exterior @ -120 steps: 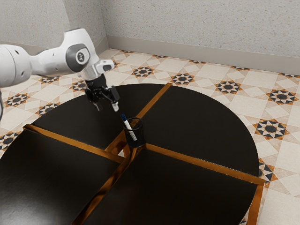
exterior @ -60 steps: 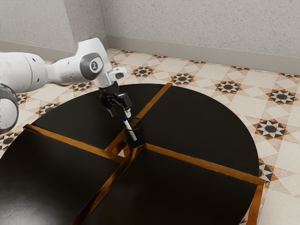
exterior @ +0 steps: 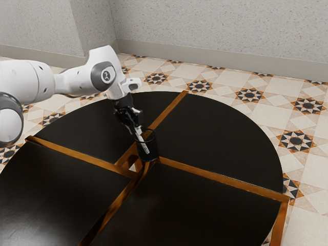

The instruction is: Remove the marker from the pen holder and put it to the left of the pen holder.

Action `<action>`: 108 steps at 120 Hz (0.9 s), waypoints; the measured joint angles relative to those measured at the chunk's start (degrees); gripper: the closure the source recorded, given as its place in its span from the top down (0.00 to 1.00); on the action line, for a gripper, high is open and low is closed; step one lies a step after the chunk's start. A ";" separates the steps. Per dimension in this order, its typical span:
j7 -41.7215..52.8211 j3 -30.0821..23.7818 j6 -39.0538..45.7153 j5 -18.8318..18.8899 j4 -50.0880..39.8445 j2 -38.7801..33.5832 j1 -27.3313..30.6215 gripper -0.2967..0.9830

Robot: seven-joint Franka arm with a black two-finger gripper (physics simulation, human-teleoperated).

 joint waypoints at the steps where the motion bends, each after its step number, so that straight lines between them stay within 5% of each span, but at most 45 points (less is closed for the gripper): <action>1: 0.01 0.00 0.00 0.00 0.00 -0.01 0.00 0.34; 36: 0.15 -0.02 0.12 0.52 0.18 -1.88 -0.58 0.20; 76: -0.08 5.09 -2.52 2.50 -0.95 -17.17 0.45 0.17; 108: 5.51 9.54 23.89 2.90 -16.52 -16.04 0.53 0.16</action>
